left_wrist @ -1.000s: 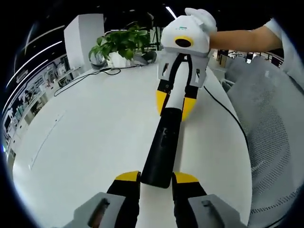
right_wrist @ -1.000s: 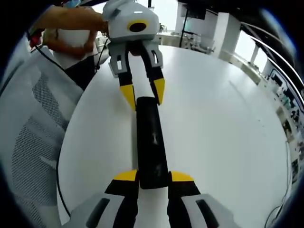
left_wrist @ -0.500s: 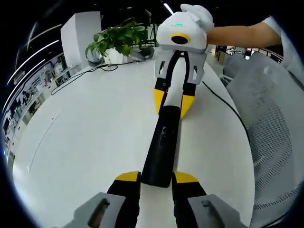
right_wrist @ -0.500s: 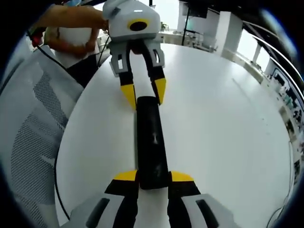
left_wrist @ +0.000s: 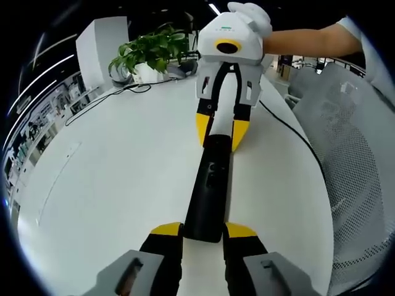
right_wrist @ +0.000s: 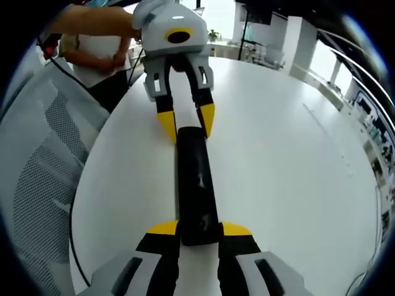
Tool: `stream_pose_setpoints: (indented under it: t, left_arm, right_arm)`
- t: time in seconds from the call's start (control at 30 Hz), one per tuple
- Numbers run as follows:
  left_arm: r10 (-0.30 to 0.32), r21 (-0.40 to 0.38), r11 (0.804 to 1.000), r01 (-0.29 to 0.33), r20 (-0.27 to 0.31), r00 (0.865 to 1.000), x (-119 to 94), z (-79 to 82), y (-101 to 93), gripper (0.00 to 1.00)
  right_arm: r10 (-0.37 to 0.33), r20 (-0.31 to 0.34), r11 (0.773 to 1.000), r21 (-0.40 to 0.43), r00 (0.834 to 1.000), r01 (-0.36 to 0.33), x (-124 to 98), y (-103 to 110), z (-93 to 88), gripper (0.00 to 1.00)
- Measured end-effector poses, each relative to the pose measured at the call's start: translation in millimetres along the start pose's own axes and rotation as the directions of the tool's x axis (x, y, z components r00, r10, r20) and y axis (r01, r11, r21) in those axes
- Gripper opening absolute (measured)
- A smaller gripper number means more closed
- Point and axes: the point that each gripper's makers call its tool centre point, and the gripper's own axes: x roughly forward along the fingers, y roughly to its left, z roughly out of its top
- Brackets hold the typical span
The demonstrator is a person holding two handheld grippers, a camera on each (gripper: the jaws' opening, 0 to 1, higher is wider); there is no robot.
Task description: Press the specified remote control buttons in sequence, fully releasing each button before pressing the next.
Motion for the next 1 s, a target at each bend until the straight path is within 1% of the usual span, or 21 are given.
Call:
stream_pose_setpoints:
  t: [0.17, 0.23, 0.37, 0.47, 0.63, 0.77, 0.8, 0.83, 0.87, 0.9, 0.97, 1.0]
  left_arm:
    - [-0.004, 0.021, 1.000, 0.004, 0.004, 1.000, -0.7, 0.0, -1.0, 0.23]
    - [-0.007, 0.015, 1.000, 0.007, 0.005, 1.000, -1.0, -0.4, -1.0, 0.23]
    - [-0.009, 0.033, 0.999, 0.008, 0.008, 1.000, -1.6, -0.2, -1.7, 0.22]
    - [-0.012, 0.033, 0.999, 0.012, 0.012, 1.000, -1.9, -0.5, -1.6, 0.22]
    - [-0.015, 0.028, 0.999, 0.015, 0.009, 1.000, -2.2, -0.6, -2.0, 0.22]
    - [-0.012, 0.030, 0.999, 0.012, 0.008, 1.000, -2.5, -0.8, -2.2, 0.22]
    - [-0.011, 0.030, 0.999, 0.010, 0.008, 1.000, -2.9, -0.8, -2.3, 0.22]
    - [-0.013, 0.074, 0.997, 0.012, 0.006, 1.000, -3.2, 0.0, -2.1, 0.22]
    - [-0.009, 0.046, 0.999, 0.009, 0.003, 1.000, -3.4, 0.0, -1.8, 0.22]
    - [-0.009, 0.045, 0.999, 0.009, 0.005, 1.000, -3.2, 0.4, -2.3, 0.22]
    - [-0.012, 0.044, 0.999, 0.012, 0.002, 1.000, -3.2, 0.5, -2.6, 0.22]
    - [-0.013, 0.046, 0.999, 0.013, 0.000, 1.000, -3.1, 0.6, -2.7, 0.22]
  right_arm:
    - [0.001, 0.000, 1.000, -0.003, 1.000, -0.001, -0.1, 0.5, 0.4, 0.21]
    - [0.001, -0.001, 1.000, -0.005, 1.000, -0.001, 0.0, 0.8, 0.5, 0.21]
    - [0.001, 0.000, 1.000, -0.006, 1.000, -0.001, 0.1, 0.9, 0.9, 0.21]
    - [0.002, 0.003, 1.000, -0.007, 1.000, -0.002, 0.1, 1.0, 1.1, 0.21]
    - [-0.006, 0.012, 1.000, -0.024, 1.000, 0.006, 0.4, 1.5, 1.5, 0.21]
    - [-0.011, 0.018, 0.998, -0.055, 1.000, 0.012, -0.1, 1.1, 3.0, 0.22]
    - [-0.008, 0.033, 0.999, -0.050, 0.999, 0.010, -0.5, 1.5, 5.6, 0.23]
    - [-0.016, 0.036, 0.999, -0.041, 0.999, 0.017, -0.7, 0.3, 6.2, 0.27]
    - [-0.010, 0.046, 0.999, -0.032, 0.999, 0.011, -1.2, 1.4, 8.4, 0.30]
    - [-0.011, 0.043, 0.999, -0.033, 0.999, 0.012, -1.5, 1.5, 8.1, 0.29]
    - [-0.018, 0.032, 0.998, -0.062, 0.999, 0.020, -2.1, 0.8, 6.7, 0.28]
    - [-0.014, 0.035, 0.998, -0.059, 0.999, 0.016, -2.5, 1.7, 7.1, 0.28]
